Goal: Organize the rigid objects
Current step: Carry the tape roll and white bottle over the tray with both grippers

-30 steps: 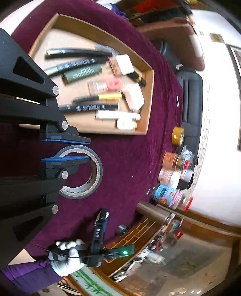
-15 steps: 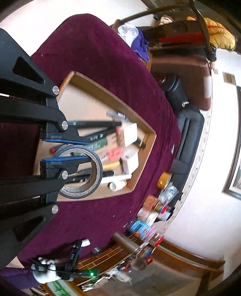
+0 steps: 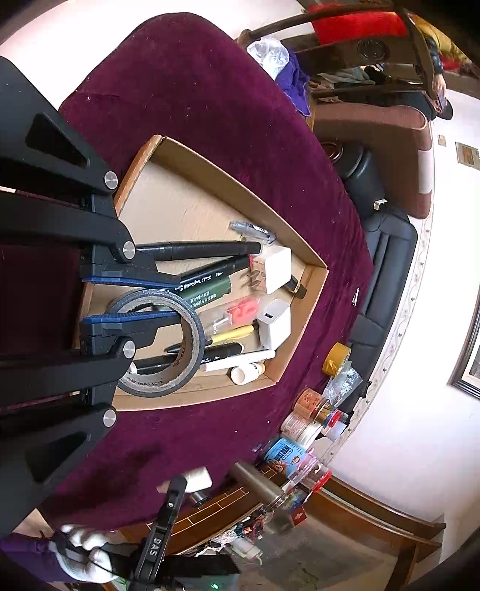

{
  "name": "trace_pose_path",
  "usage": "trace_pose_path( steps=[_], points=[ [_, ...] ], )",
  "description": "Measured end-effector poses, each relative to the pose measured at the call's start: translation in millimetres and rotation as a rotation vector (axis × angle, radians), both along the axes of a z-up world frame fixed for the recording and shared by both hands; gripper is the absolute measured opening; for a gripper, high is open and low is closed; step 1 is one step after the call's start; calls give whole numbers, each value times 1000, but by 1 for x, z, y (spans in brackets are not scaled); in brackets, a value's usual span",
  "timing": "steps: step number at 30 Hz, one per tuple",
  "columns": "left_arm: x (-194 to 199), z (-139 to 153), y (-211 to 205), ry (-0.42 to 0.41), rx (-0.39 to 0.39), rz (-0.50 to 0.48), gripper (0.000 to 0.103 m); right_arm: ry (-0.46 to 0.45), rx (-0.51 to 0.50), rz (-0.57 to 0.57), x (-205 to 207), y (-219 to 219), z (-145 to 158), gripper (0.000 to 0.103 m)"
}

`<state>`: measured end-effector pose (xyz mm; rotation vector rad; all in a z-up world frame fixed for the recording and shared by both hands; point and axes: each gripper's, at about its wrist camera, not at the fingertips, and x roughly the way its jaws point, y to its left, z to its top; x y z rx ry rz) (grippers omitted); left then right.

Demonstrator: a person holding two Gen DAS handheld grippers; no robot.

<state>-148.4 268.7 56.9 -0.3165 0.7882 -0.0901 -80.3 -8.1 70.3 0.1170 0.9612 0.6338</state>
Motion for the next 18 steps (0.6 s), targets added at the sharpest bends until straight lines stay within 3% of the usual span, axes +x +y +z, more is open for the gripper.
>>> trace_pose_path(
  steps=[7, 10, 18],
  points=[
    [-6, 6, 9, -31, 86, 55, 9, 39, 5, 168, -12, 94, -16, 23],
    [-6, 8, 14, -44, 128, 78, 9, 60, -6, 185, -10, 113, -25, 23],
    [3, 7, 22, -53, 156, 82, 9, 1, -175, 173, -18, 135, -46, 23]
  ],
)
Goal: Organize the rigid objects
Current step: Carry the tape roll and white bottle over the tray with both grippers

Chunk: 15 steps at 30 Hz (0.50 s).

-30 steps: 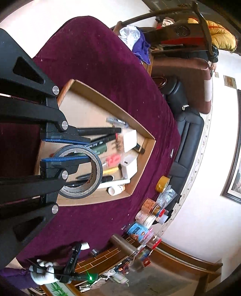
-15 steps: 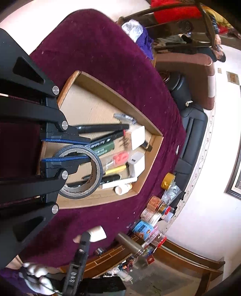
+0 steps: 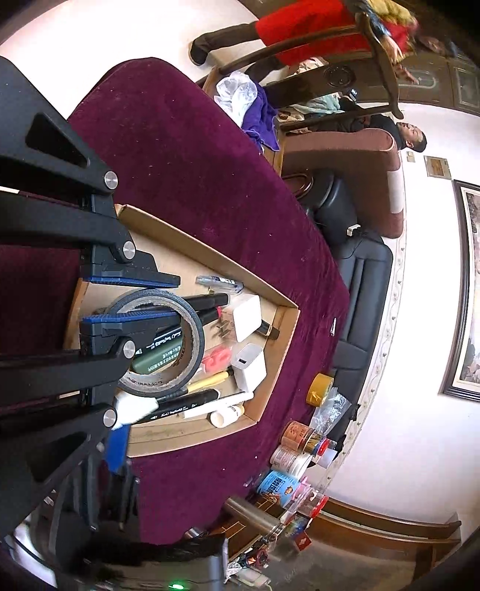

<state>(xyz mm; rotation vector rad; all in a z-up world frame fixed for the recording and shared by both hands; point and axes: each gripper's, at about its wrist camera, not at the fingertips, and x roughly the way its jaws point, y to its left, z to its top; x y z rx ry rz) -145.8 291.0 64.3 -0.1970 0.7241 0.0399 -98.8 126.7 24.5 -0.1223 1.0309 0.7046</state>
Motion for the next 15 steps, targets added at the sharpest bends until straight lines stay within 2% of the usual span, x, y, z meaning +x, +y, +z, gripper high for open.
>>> trace_pose_path(
  steps=[8, 15],
  points=[
    [6, 1, -14, -13, 53, -29, 9, -62, -64, 8, -11, 12, 2, 24],
    [10, 2, -27, -18, 119, -38, 9, -138, -26, -44, -21, -6, 15, 25]
  ],
)
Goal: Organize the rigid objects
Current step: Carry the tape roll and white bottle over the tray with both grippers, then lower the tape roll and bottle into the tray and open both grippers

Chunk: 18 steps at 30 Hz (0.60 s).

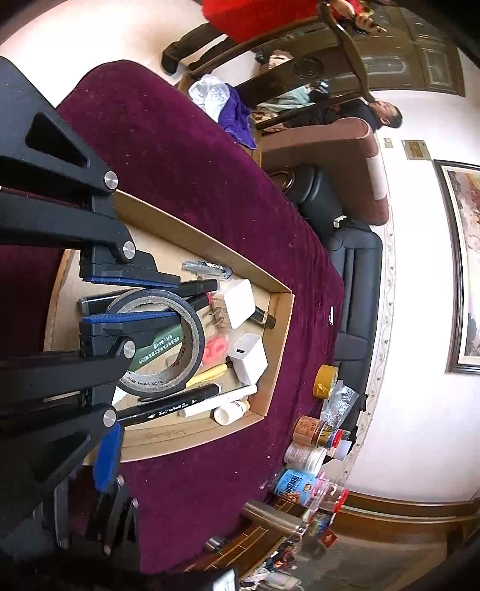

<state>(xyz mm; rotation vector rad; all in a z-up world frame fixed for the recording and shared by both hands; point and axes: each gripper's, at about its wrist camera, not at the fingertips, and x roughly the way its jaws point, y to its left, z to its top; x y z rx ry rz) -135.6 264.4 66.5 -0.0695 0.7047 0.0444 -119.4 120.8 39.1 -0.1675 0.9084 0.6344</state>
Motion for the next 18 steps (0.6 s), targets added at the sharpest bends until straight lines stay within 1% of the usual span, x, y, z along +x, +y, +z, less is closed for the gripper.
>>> trace_pose_path(
  steps=[2, 6, 9, 13, 18],
  points=[
    [2, 0, -3, 1, 15, -2, 9, -14, 19, -30, 2, -8, 3, 25],
    [7, 0, -8, 8, 31, -11, 9, 1, 87, -97, 11, -31, 6, 25],
    [10, 0, -15, 15, 46, -19, 9, 5, 104, -136, 17, -40, 8, 26],
    [14, 0, -24, 25, 66, -38, 9, 17, 142, -163, 22, -51, 9, 26],
    [17, 0, -37, 33, 81, -61, 9, 9, 154, -177, 19, -58, 11, 26]
  ],
)
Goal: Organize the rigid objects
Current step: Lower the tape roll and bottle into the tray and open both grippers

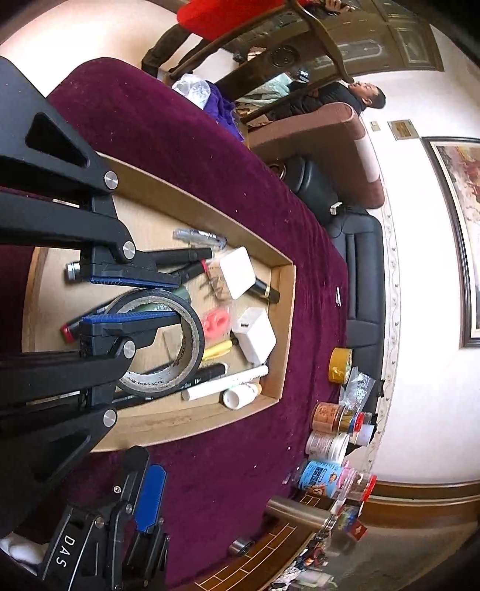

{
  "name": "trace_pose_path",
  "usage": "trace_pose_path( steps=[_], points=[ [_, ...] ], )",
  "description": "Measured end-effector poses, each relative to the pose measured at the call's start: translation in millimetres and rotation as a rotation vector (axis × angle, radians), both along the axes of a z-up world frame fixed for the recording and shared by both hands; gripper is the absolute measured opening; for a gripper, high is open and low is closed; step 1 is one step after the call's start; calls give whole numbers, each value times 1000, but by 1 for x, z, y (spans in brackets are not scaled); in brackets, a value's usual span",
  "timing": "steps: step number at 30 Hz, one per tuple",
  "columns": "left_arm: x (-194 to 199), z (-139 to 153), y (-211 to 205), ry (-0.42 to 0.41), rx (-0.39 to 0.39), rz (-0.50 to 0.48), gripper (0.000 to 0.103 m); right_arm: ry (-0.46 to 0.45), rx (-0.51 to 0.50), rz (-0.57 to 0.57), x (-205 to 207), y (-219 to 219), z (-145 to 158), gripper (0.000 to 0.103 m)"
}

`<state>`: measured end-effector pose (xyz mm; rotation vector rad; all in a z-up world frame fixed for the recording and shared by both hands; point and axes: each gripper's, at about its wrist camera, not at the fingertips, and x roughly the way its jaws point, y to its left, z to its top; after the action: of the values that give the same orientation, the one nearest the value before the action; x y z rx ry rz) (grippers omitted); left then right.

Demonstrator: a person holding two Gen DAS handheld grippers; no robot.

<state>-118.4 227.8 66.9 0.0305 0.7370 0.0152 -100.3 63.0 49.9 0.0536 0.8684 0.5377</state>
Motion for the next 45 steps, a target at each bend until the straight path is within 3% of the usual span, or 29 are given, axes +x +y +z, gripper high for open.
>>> trace_pose_path(
  steps=[9, 27, 31, 34, 38, 42, 43, 45],
  points=[
    [18, -8, -22, 27, 25, -43, 9, -3, 20, -27, 1, -11, -1, 26],
    [48, -28, -33, 102, 38, -35, 11, 5, 38, -61, 9, -25, -5, 26],
    [49, -30, -31, 110, 30, -16, 37, 8, 42, -66, 10, -28, -7, 26],
    [45, -26, -28, 96, 15, -7, 40, 6, 47, -71, 10, -31, -7, 26],
    [33, -13, -19, 36, -33, 11, 41, -4, 49, -74, 6, -32, -5, 26],
    [6, 11, -3, -116, -58, 84, 42, -31, 46, -70, -1, -30, 1, 26],
    [-11, 24, 1, -205, -47, 125, 48, -39, 45, -68, -4, -30, 2, 26],
    [-41, 43, 6, -337, -54, 188, 81, -63, 45, -69, -9, -30, 6, 26]
  ],
)
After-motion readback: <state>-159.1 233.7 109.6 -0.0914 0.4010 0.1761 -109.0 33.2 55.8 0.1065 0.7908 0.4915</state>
